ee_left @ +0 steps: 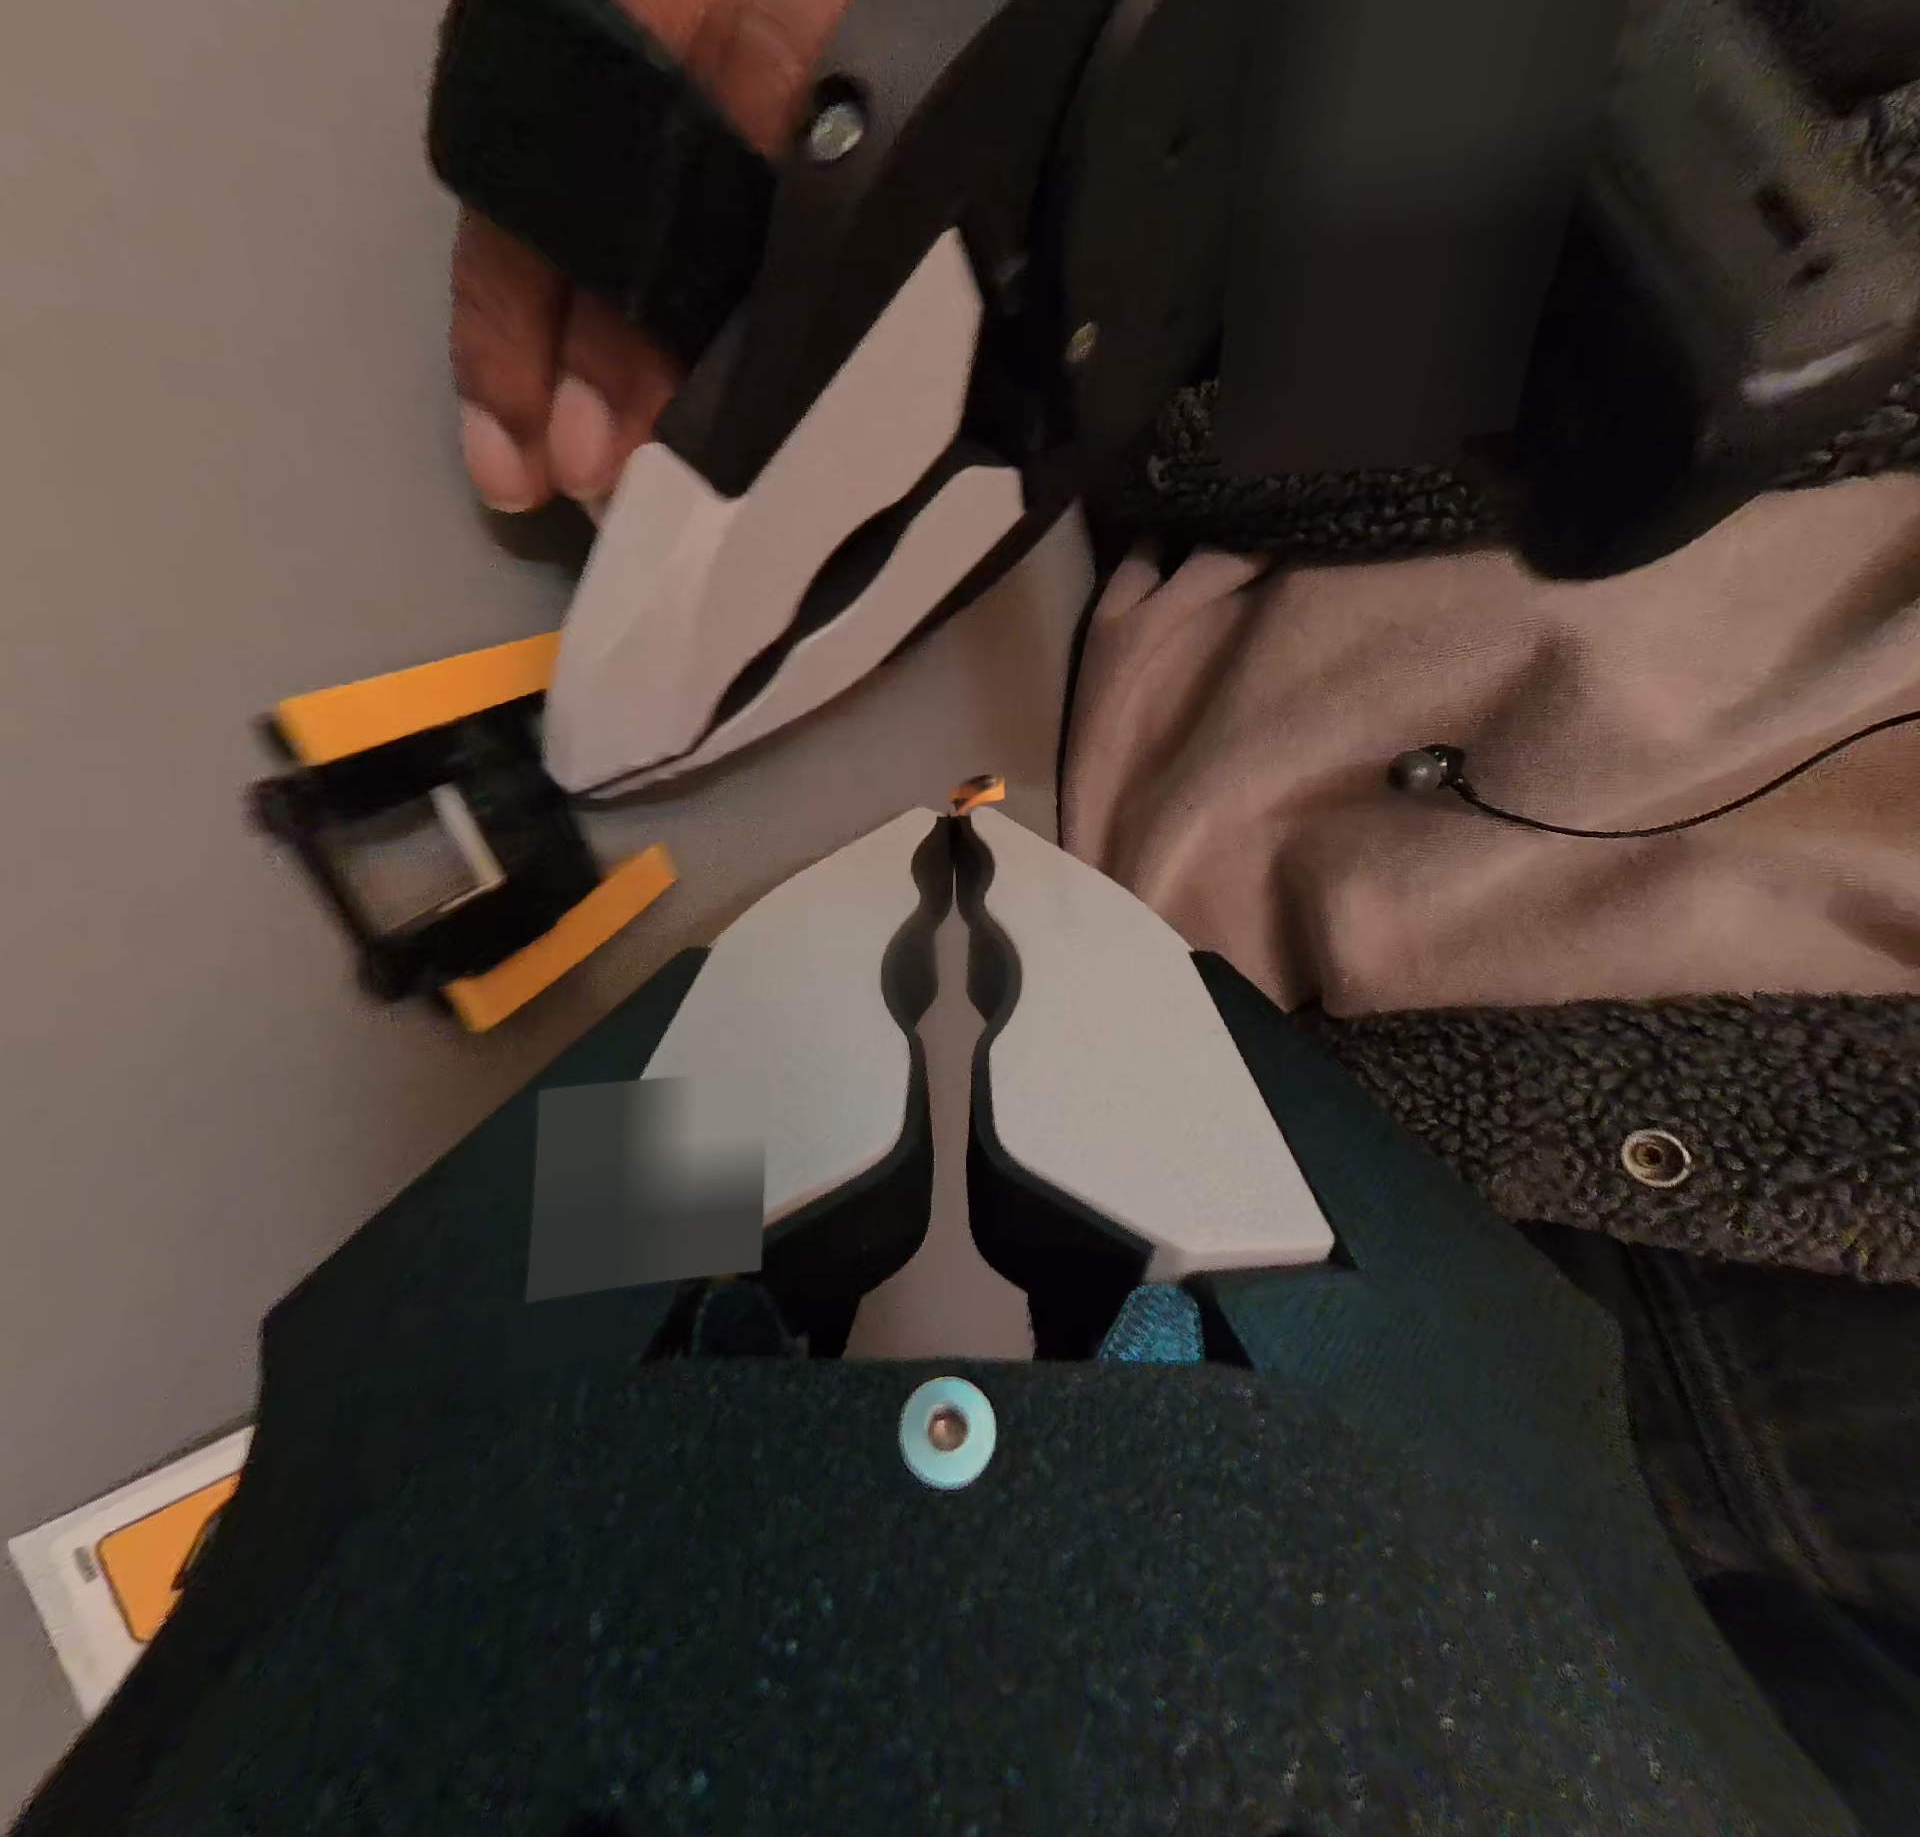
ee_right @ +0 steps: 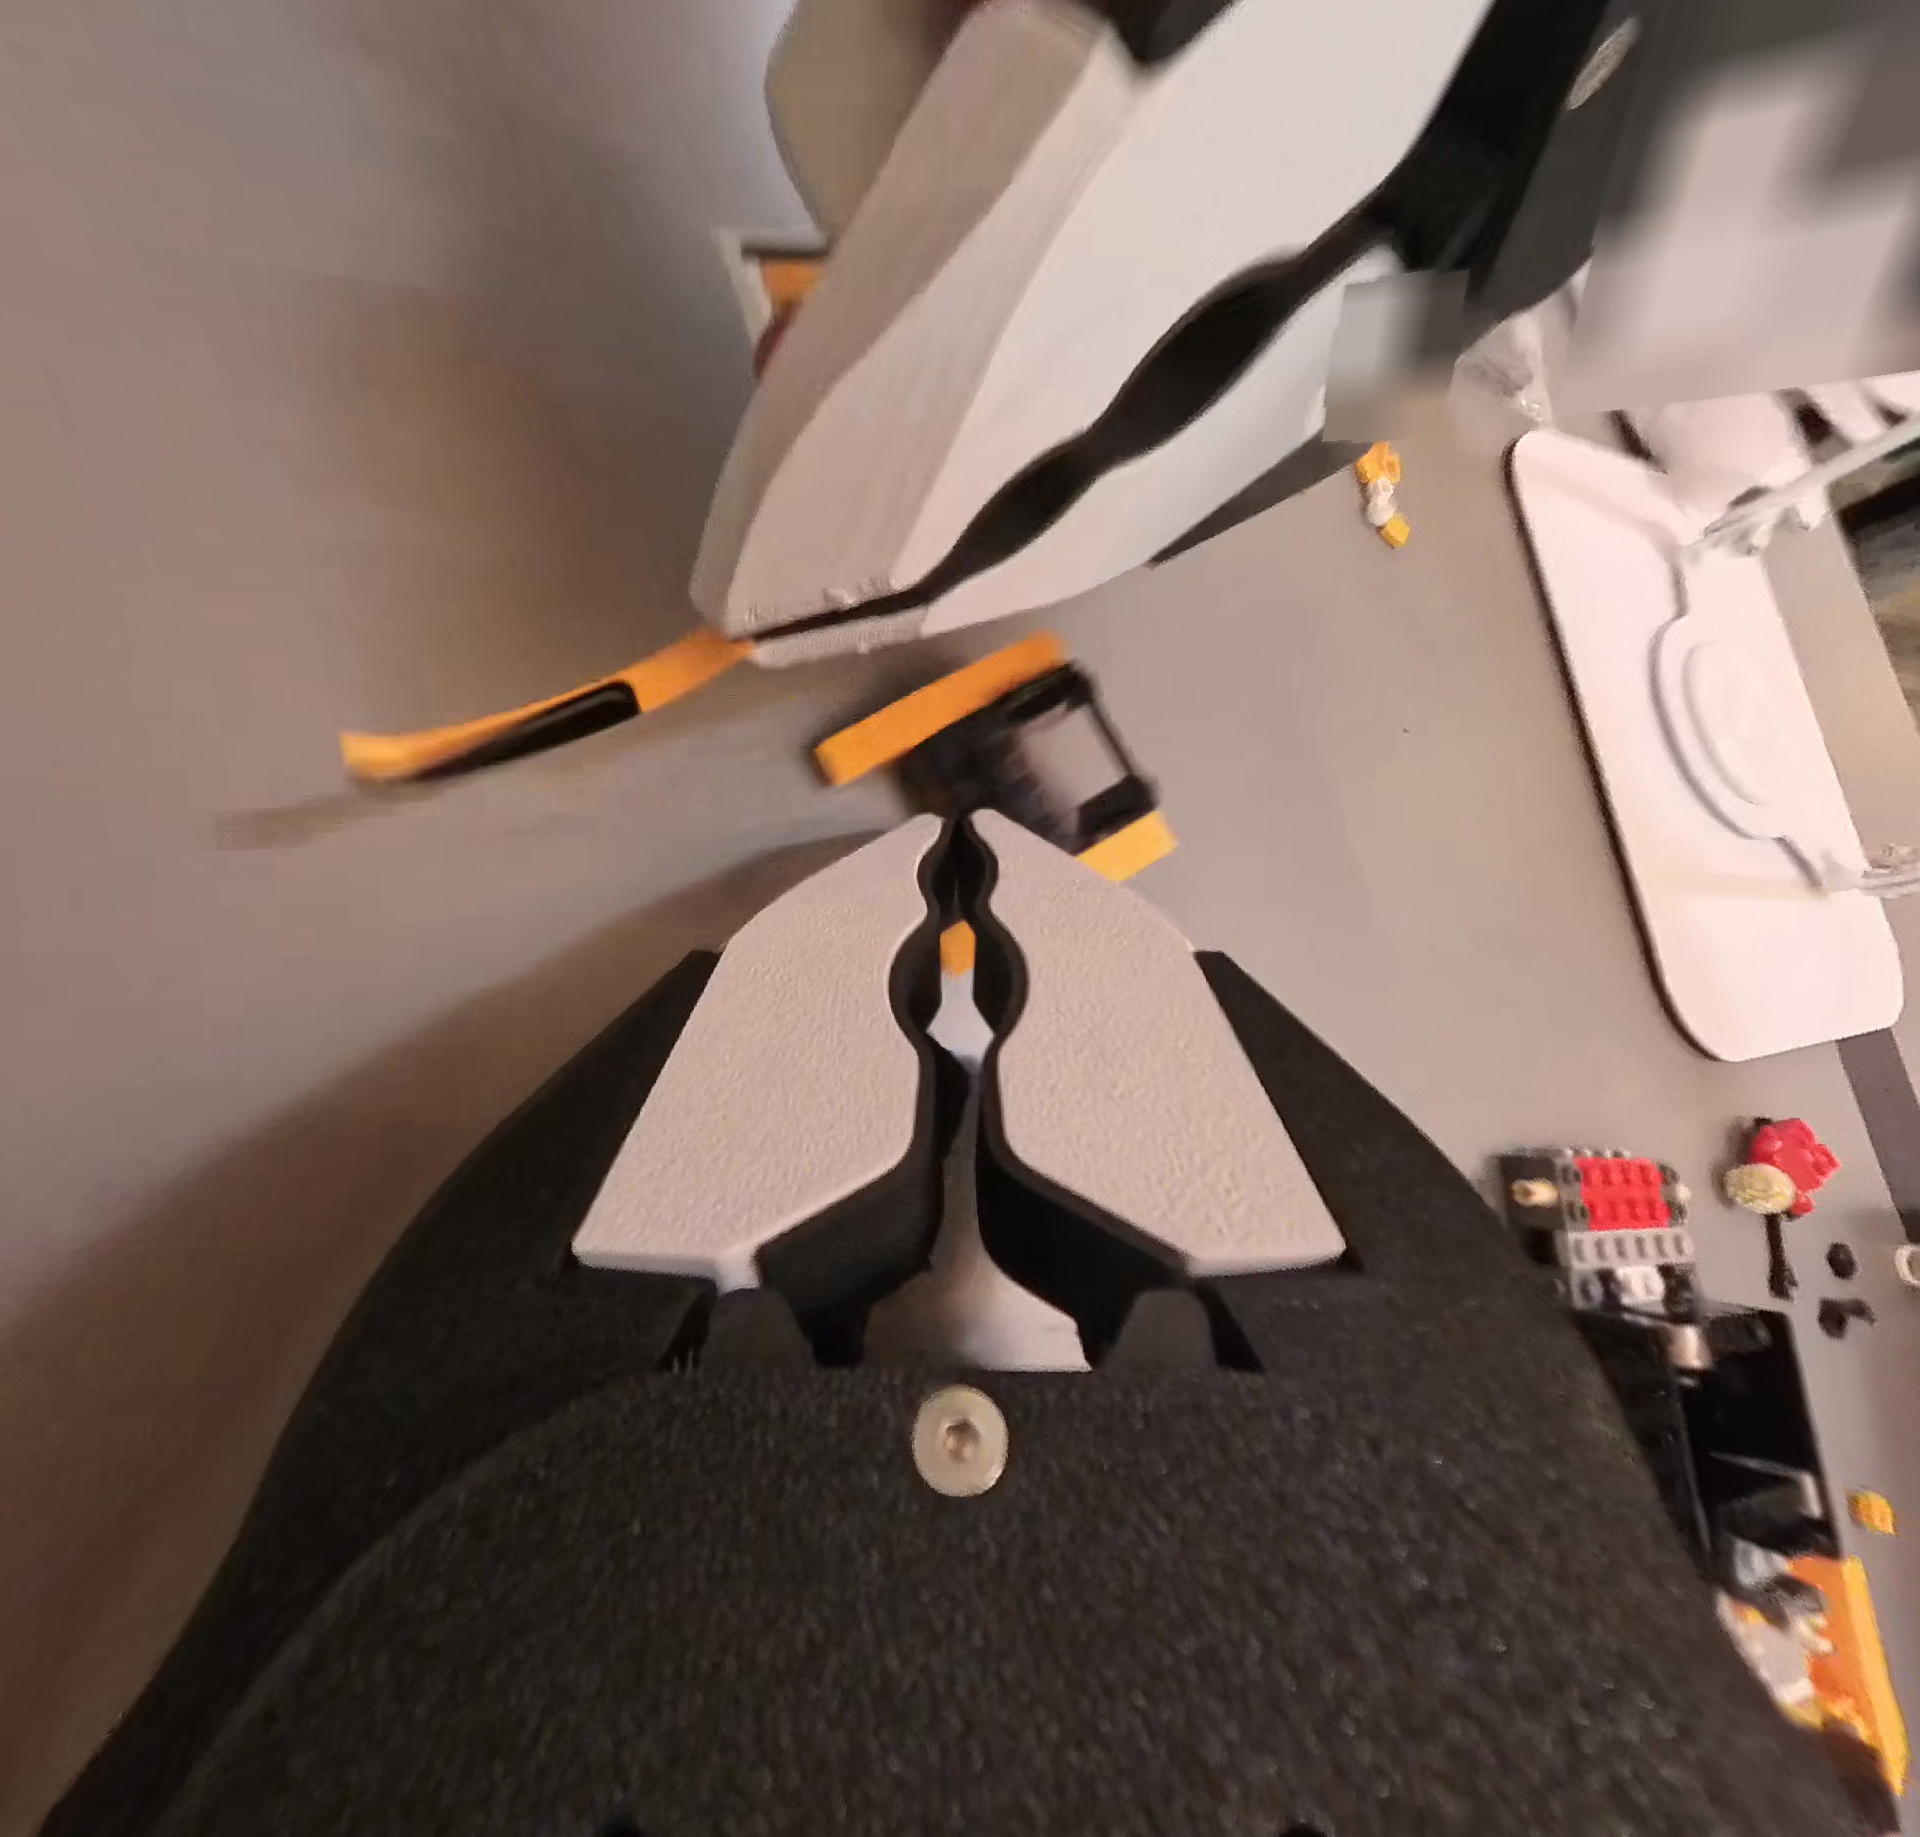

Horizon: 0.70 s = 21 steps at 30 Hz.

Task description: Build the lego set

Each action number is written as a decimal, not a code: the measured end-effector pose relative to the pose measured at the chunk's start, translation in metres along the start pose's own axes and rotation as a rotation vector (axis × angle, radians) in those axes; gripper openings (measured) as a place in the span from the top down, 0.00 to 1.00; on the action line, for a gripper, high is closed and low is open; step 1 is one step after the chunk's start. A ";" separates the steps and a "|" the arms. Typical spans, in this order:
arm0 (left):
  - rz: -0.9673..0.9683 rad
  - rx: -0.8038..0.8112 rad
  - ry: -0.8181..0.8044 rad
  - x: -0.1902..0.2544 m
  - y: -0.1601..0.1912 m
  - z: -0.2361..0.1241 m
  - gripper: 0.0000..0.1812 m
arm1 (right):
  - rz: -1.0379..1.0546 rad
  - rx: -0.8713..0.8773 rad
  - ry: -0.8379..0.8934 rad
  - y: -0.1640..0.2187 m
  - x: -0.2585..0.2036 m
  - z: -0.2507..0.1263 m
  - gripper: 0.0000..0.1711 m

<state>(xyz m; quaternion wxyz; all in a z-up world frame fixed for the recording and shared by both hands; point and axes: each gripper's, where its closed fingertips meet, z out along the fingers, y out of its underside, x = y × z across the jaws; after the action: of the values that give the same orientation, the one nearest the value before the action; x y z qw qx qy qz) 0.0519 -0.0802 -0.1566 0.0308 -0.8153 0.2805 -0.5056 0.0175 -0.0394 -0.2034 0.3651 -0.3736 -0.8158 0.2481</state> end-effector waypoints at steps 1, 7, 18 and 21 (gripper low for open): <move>0.007 -0.003 -0.007 0.001 0.000 0.001 1.00 | -0.023 -0.029 0.004 0.005 -0.001 0.002 1.00; -0.005 0.018 -0.028 -0.003 -0.001 -0.009 1.00 | 0.031 0.095 -0.033 -0.010 0.002 -0.012 0.98; -0.110 0.064 -0.034 -0.037 -0.005 -0.045 1.00 | 0.003 0.164 -0.075 -0.019 -0.007 -0.016 0.96; -0.120 0.060 -0.028 -0.042 -0.004 -0.047 1.00 | 0.000 0.154 -0.063 -0.017 -0.005 -0.014 0.96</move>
<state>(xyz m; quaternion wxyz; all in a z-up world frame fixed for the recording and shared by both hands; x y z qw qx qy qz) 0.0001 -0.0448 -0.1662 0.0289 -0.8363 0.2153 -0.5035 0.0236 -0.0522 -0.1853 0.3669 -0.3365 -0.8054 0.3216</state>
